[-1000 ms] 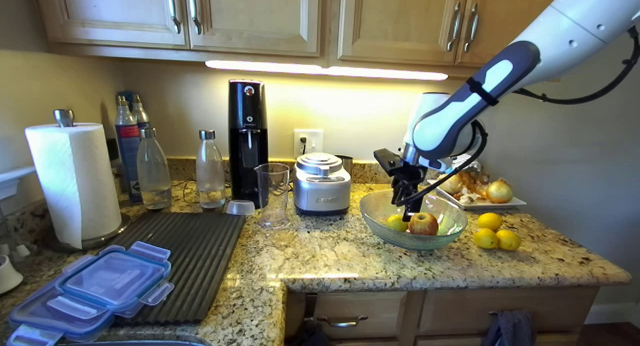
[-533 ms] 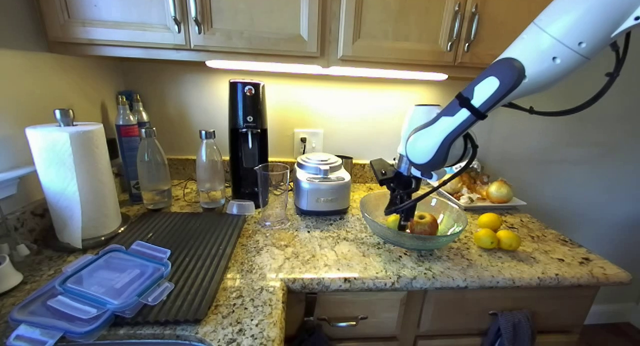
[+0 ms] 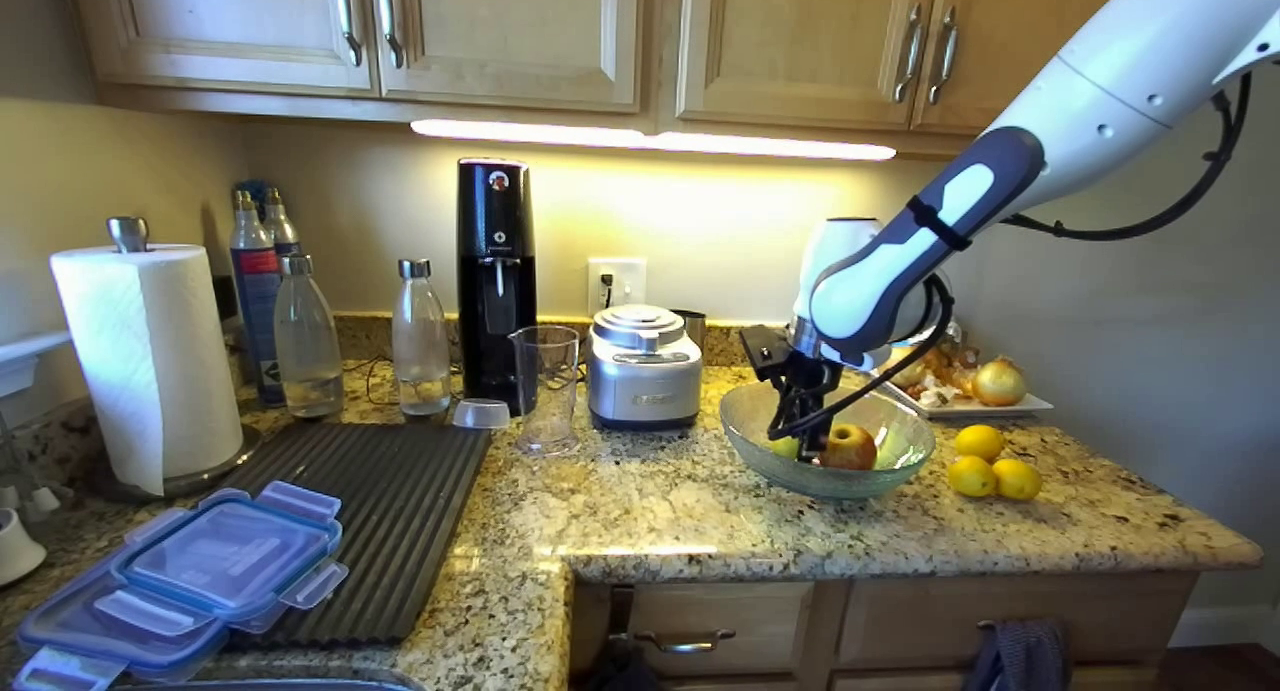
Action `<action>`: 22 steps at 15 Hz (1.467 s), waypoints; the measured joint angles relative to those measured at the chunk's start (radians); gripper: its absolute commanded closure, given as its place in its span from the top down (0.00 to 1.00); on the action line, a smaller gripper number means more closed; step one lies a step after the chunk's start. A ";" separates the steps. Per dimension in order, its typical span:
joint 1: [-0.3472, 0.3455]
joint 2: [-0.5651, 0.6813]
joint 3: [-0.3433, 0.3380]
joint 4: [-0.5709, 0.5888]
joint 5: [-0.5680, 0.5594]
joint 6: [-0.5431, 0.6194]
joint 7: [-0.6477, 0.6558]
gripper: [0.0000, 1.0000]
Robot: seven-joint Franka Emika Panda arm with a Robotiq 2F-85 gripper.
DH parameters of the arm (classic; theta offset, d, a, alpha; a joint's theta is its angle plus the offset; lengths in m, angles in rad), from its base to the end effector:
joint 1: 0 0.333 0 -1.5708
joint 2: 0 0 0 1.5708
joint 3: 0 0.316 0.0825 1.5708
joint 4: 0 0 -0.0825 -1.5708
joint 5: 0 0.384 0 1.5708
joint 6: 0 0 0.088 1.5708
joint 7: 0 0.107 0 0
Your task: Remove the lemon from the glass bowl and put it on the right side of the counter
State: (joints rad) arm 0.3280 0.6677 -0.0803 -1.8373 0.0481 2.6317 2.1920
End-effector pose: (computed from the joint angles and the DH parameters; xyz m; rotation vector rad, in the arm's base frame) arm 0.6356 0.1631 0.1766 -1.6801 2.5169 -0.0992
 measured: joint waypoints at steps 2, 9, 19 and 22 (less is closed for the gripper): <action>0.000 0.000 -0.005 0.006 -0.002 0.005 0.000 0.47; 0.003 -0.004 -0.008 0.008 -0.002 0.021 0.000 0.30; 0.042 -0.126 -0.007 -0.027 -0.075 0.043 -0.004 0.29; 0.041 -0.204 -0.023 -0.071 -0.107 0.043 -0.004 0.29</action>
State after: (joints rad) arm 0.3690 0.4634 -0.1037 -1.9084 -0.0589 2.6745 2.1882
